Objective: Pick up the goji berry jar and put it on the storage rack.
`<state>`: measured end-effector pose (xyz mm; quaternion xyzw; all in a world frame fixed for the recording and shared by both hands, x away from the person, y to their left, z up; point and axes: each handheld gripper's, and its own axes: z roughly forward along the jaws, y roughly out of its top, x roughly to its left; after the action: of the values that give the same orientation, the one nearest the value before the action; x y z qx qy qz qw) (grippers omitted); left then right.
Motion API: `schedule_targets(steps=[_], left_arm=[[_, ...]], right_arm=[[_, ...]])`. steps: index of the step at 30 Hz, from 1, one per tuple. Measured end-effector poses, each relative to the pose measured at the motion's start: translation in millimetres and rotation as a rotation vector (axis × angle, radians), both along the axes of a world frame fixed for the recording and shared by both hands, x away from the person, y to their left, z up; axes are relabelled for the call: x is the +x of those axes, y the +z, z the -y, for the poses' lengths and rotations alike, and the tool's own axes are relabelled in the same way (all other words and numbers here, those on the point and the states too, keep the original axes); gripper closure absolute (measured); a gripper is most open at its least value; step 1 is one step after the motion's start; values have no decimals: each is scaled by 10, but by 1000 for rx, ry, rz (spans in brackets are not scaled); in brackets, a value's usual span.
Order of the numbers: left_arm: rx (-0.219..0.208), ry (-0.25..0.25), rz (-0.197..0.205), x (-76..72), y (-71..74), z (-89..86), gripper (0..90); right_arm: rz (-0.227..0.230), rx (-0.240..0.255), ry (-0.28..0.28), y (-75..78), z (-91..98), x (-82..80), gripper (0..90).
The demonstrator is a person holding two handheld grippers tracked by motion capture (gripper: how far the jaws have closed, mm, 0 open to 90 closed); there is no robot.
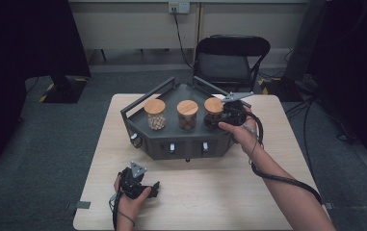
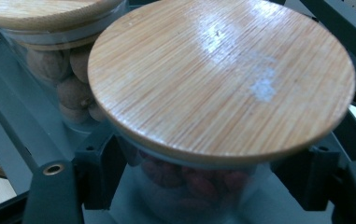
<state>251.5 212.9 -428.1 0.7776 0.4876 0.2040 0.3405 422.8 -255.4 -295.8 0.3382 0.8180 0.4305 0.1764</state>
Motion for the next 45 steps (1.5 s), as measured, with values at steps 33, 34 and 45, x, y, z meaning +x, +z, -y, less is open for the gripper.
schedule_targets(steps=[33,34,45], left_arm=[[0,0,0,0,0,0,0],[0,0,0,0,0,0,0],[0,0,0,0,0,0,0]], right_arm=[[-5,-2,-52,30,-50,-75,75],[-8,-12,-50,40,-59,-74,68],[31,-30,-55,67,-68,-177,17]])
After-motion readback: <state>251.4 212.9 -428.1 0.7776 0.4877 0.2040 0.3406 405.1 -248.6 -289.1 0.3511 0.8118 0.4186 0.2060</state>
